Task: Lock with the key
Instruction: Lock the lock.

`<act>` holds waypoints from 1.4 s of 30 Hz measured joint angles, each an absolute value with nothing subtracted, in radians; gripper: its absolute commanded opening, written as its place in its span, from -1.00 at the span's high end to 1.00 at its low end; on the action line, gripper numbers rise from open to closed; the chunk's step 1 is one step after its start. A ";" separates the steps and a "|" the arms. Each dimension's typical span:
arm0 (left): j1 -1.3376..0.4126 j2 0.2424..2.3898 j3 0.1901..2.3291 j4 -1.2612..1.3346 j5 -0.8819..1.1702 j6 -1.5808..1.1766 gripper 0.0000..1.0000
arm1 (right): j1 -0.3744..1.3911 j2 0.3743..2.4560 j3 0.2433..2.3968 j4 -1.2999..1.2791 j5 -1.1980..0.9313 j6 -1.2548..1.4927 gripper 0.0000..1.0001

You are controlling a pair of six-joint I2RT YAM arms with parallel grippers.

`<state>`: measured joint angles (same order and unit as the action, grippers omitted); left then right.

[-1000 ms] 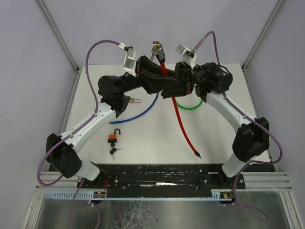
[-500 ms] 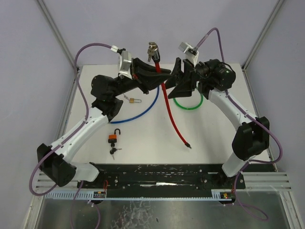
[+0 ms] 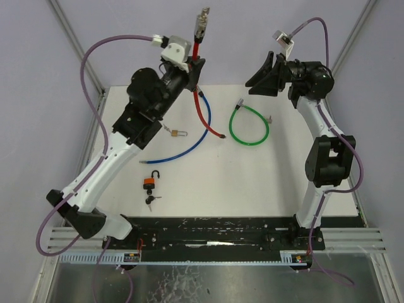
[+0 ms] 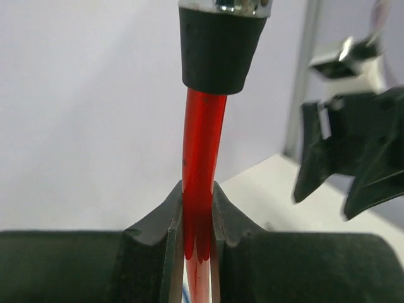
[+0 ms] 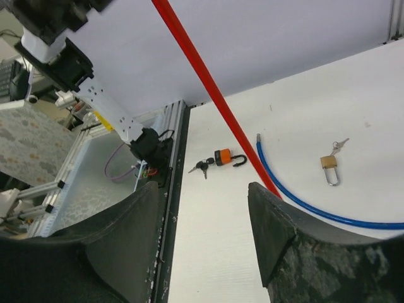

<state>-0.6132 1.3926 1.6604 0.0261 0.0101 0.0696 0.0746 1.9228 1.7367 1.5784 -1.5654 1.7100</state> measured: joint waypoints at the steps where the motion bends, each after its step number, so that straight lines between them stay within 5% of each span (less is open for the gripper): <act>1: -0.628 1.411 1.679 -0.002 -0.035 0.097 0.99 | 0.067 1.929 1.744 1.578 -1.565 1.715 -0.37; 8: -0.765 1.562 1.799 -0.196 -0.351 0.348 1.00 | 0.059 1.919 1.785 1.448 -1.433 1.653 -0.39; 14: -0.803 1.613 1.863 -0.276 -0.542 0.522 0.99 | 0.078 1.737 1.882 0.439 -1.110 0.742 -0.48; 18: -0.797 1.617 1.912 -0.347 -0.576 0.543 0.99 | 0.089 1.562 1.768 0.109 -1.010 0.266 -0.75; 20: -0.788 1.627 1.970 -0.410 -0.547 0.510 0.99 | 0.090 1.460 1.631 0.020 -1.004 0.056 -0.98; 26: -0.735 1.657 2.157 -0.563 -0.330 0.370 0.99 | 0.092 1.282 1.265 -0.144 -1.091 -0.555 -1.00; 33: -0.673 1.668 2.247 -0.652 -0.014 0.218 0.99 | 0.206 1.274 1.245 -0.545 -1.134 -1.423 -0.91; 42: -0.671 1.715 2.279 -0.663 0.192 0.134 0.99 | 0.451 1.213 1.079 -0.591 -0.897 -1.935 -0.86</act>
<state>-0.6712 1.7149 2.2791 -0.6632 0.1925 0.1345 0.4507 1.2133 1.0790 -0.5907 -0.8974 -1.9347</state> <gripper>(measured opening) 0.124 0.941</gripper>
